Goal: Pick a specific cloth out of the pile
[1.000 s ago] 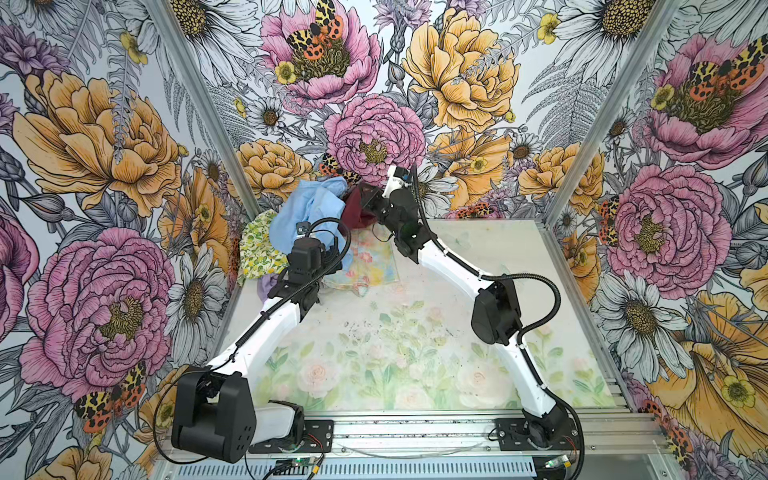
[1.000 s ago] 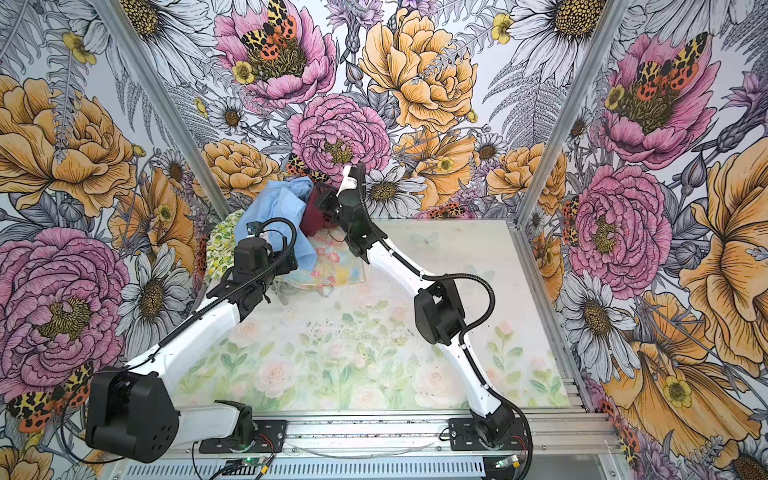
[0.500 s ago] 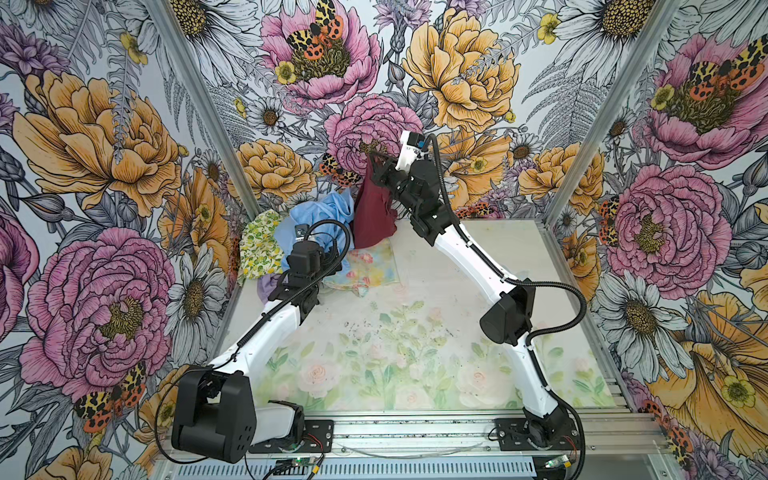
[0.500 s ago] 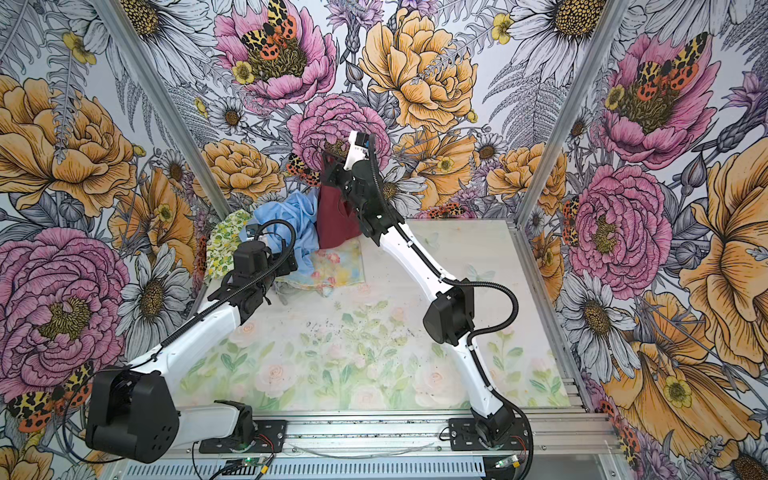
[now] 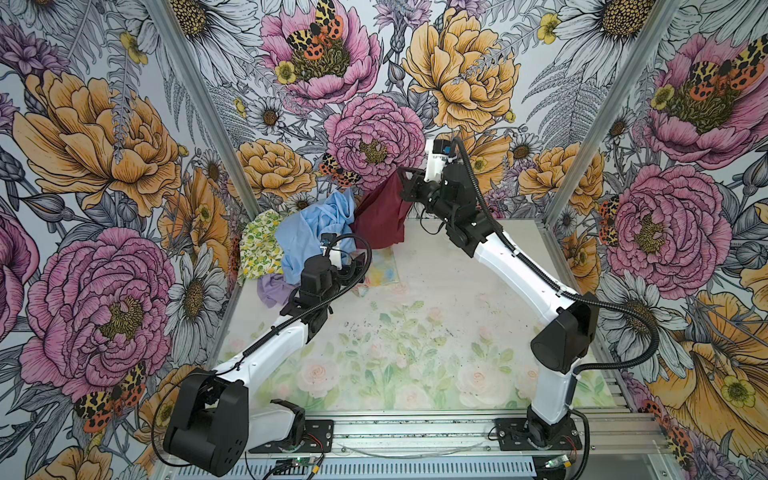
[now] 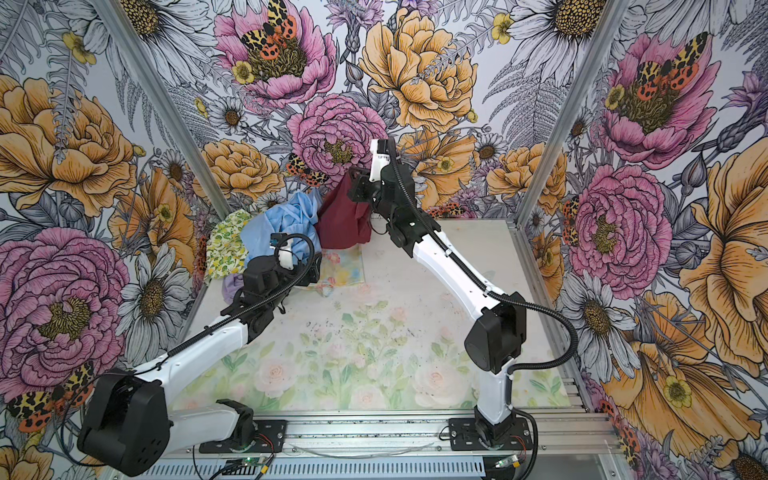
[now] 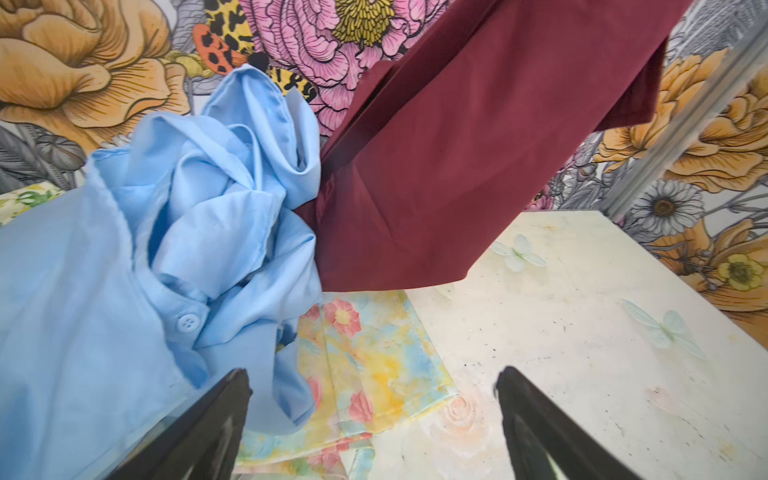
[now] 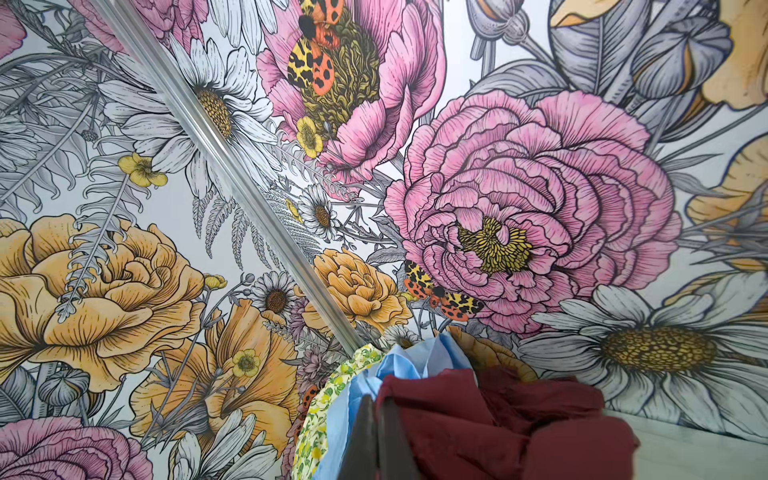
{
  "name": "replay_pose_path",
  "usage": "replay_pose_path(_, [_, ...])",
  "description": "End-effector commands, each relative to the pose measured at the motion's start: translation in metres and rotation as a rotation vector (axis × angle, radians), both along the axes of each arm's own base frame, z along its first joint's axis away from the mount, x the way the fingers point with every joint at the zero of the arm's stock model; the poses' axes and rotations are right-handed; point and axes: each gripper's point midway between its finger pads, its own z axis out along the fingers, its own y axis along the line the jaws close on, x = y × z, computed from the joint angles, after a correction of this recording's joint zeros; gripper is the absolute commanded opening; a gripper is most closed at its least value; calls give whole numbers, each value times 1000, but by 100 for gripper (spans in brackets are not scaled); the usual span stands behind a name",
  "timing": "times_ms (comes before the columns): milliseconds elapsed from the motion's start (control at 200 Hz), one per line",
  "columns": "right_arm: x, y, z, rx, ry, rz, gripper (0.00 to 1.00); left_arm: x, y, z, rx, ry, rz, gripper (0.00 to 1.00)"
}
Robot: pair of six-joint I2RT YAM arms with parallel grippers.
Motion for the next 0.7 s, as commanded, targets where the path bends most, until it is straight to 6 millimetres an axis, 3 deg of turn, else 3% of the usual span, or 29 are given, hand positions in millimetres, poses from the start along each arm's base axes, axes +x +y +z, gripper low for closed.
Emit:
replay_pose_path(0, [-24, -8, 32, 13, -85, 33, 0, 7, -37, 21, -44, -97, -129, 95])
replay_pose_path(145, [-28, -9, 23, 25, -57, 51, 0, 22, -91, 29, 58, -173, -217, 98])
replay_pose_path(335, [-33, -21, 24, 69, -32, 60, 0, 85, -127, 24, 96, -214, -199, 98])
replay_pose_path(355, [-33, -24, 24, 75, -30, 59, 0, 91, -129, 24, 99, -222, -196, 93])
replay_pose_path(385, [-33, -29, 25, 85, -27, 56, 0, 98, -130, 33, 94, -241, -179, 76])
replay_pose_path(395, [-31, -30, 22, 84, -23, 52, 0, 103, -132, 21, 102, -220, -175, 72])
replay_pose_path(510, [-27, -55, 19, 93, -18, 8, 0, 114, -132, 30, 53, -224, -199, 0])
replay_pose_path(650, [-22, -79, 7, 99, -9, -35, 0, 111, -122, 42, 4, -217, -227, 0])
replay_pose_path(660, [-22, -80, 7, 102, -9, -36, 0, 107, -120, 56, -7, -237, -230, 0])
replay_pose_path(695, [-21, -85, 1, 104, -6, -42, 0, 105, -117, 66, -18, -233, -227, 0])
